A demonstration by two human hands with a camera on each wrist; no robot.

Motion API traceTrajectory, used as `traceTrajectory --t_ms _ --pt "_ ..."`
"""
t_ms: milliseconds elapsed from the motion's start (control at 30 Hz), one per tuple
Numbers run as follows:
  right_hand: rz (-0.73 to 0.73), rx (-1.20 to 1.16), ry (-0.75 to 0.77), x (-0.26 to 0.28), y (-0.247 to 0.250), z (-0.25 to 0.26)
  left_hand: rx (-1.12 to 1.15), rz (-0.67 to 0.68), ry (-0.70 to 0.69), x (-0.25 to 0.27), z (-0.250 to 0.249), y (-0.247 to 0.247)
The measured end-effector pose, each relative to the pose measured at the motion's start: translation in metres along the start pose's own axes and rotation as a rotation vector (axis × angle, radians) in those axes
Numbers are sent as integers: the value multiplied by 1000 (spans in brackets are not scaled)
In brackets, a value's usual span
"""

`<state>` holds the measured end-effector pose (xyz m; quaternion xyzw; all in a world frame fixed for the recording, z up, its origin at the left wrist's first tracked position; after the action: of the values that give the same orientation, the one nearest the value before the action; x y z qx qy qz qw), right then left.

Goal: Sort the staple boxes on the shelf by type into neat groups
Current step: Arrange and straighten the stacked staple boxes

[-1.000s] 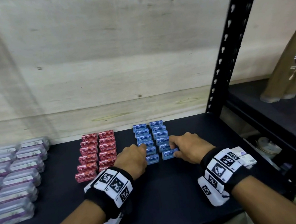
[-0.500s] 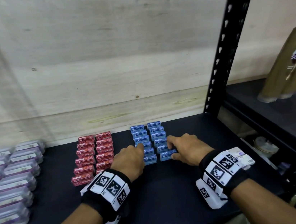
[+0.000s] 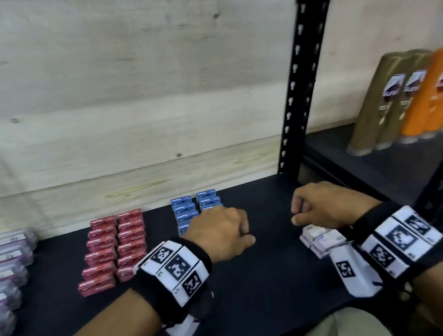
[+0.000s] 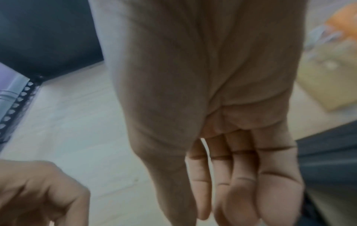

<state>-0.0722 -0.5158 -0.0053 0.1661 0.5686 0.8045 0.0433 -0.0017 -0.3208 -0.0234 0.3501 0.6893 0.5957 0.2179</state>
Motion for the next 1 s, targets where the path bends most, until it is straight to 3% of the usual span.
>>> traceTrajectory --t_ms 167,367,633,1000 --pt "-4 48 -160 20 9 -45 90 59 -151 -42 -55 -15" --pt "56 0 -208 27 -10 -67 129 95 -215 -81 -89 -39" --pt "43 -39 -138 24 -30 -69 130 198 -214 -97 -95 -52" --pt "-2 14 -101 23 -32 -73 1 149 -193 -92 -83 -48"
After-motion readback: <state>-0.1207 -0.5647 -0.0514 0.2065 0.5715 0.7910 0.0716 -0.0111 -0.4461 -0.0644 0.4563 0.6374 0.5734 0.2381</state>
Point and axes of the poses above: each hand's wrist, its own x-axis away from the middle knuckle, its own y-axis out of the back of the hand, z = x × y, the point moved 4 cm from there along -x, towards the middle knuckle, and after that the axes turned 5 degrees about -x, right-handed, at the moved point
